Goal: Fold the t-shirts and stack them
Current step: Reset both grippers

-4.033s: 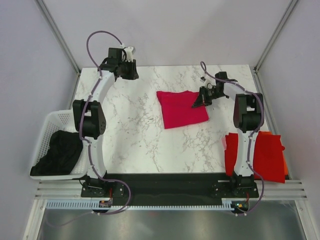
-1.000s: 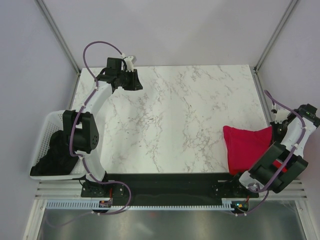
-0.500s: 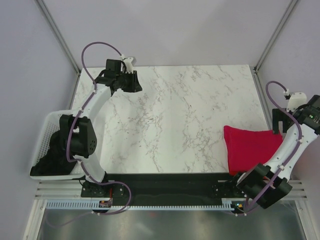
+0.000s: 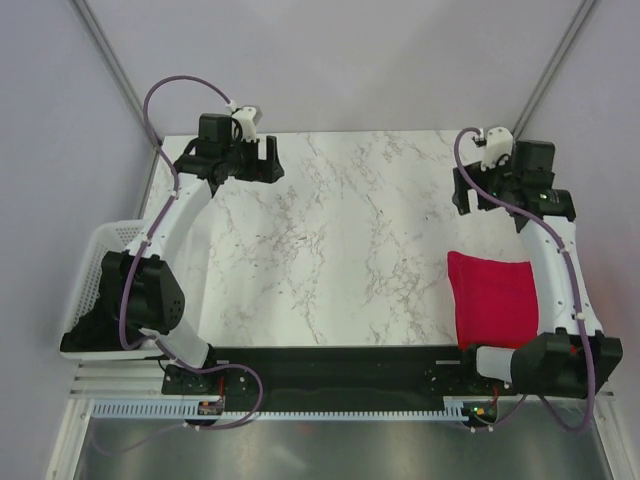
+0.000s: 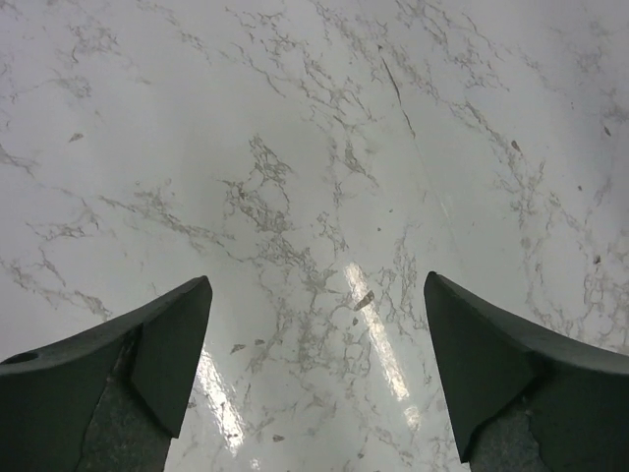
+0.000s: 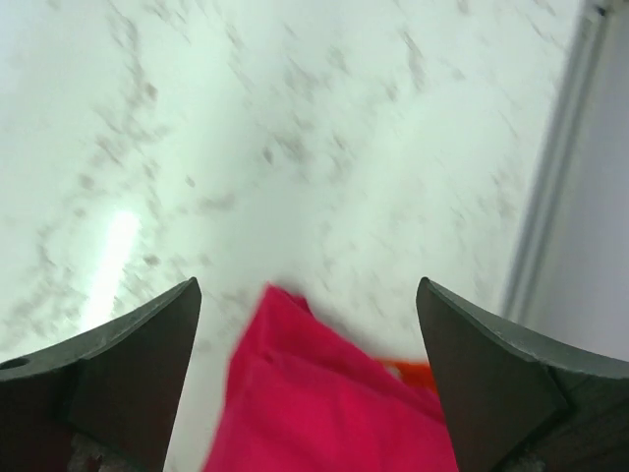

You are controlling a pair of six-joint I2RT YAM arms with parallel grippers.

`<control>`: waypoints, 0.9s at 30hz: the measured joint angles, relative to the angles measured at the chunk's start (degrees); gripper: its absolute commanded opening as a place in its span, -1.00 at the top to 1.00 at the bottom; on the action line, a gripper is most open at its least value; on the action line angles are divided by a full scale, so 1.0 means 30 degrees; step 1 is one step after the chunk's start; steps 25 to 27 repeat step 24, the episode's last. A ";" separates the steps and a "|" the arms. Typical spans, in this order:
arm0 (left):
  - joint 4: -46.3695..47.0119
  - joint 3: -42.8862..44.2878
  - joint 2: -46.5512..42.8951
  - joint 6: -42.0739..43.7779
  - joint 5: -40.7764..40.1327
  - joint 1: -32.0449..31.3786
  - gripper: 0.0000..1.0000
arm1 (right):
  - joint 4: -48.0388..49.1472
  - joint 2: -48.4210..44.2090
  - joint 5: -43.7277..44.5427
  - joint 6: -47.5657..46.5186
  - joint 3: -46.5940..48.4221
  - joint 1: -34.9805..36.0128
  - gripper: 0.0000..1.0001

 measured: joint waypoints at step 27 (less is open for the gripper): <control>-0.3016 0.2783 0.3300 0.1413 0.0444 -0.0911 -0.99 | 0.6557 1.2721 0.6404 0.5508 0.5384 1.1074 -0.96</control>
